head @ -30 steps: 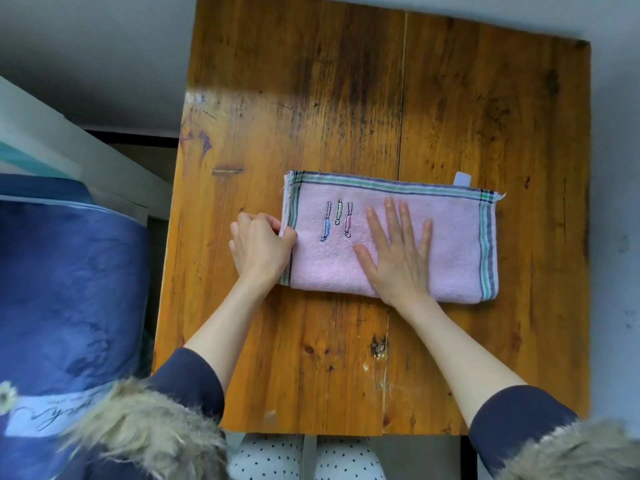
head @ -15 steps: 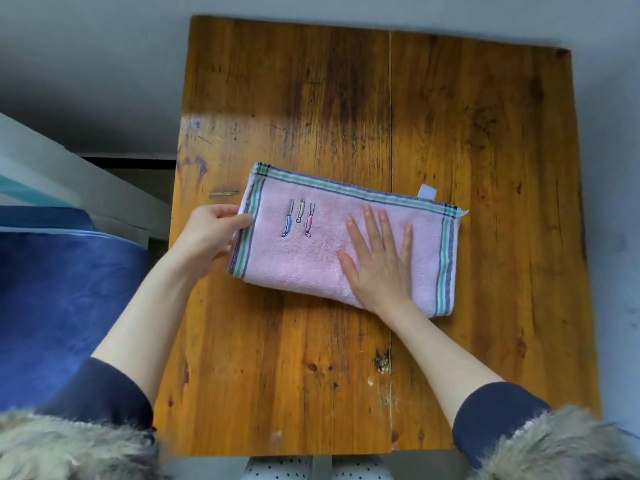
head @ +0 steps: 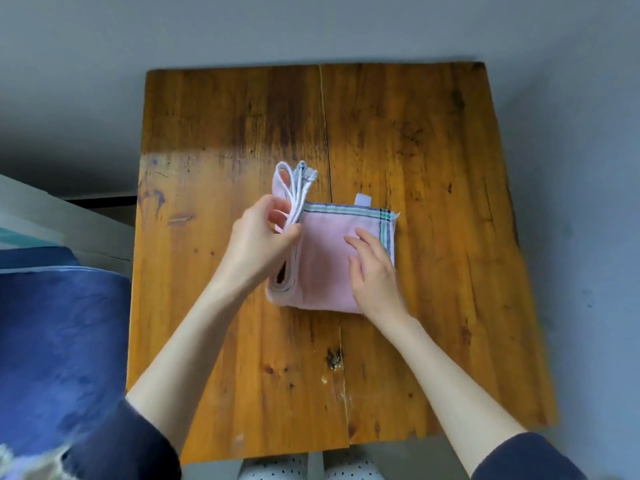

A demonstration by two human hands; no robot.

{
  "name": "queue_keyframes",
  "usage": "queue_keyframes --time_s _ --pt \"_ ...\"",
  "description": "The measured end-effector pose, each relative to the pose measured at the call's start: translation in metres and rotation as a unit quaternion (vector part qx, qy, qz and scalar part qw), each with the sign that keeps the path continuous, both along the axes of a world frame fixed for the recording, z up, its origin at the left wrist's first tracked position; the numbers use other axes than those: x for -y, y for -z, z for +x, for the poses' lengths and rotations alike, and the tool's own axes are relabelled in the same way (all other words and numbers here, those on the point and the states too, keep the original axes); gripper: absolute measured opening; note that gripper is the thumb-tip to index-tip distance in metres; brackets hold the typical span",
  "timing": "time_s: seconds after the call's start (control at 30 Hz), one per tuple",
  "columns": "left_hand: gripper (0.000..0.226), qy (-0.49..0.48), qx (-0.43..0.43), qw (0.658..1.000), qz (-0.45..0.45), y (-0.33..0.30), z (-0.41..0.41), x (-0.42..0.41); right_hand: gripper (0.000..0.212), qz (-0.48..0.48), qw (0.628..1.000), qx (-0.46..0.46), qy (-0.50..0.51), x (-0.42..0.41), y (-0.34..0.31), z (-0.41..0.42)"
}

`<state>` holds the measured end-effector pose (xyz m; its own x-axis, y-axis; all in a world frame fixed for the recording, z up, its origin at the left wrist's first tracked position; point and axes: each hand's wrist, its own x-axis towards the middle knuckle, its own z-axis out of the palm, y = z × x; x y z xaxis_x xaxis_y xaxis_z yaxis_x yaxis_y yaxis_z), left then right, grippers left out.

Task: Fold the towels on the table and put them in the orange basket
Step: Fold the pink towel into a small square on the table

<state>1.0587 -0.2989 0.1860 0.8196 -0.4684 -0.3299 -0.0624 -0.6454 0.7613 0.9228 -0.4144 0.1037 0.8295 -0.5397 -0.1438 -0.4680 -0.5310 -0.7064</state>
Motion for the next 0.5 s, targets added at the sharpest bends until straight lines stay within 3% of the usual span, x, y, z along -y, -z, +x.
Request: queue_keyframes --time_s 0.23,0.5 --pt "0.023 0.053 0.04 0.994 0.081 0.043 -0.067 0.075 0.024 0.225 0.962 -0.042 0.147 0.037 0.007 -0.069" --pt "0.028 0.062 0.096 0.987 0.111 0.063 -0.1 0.104 0.028 0.306 0.941 -0.078 0.123 0.061 0.019 -0.067"
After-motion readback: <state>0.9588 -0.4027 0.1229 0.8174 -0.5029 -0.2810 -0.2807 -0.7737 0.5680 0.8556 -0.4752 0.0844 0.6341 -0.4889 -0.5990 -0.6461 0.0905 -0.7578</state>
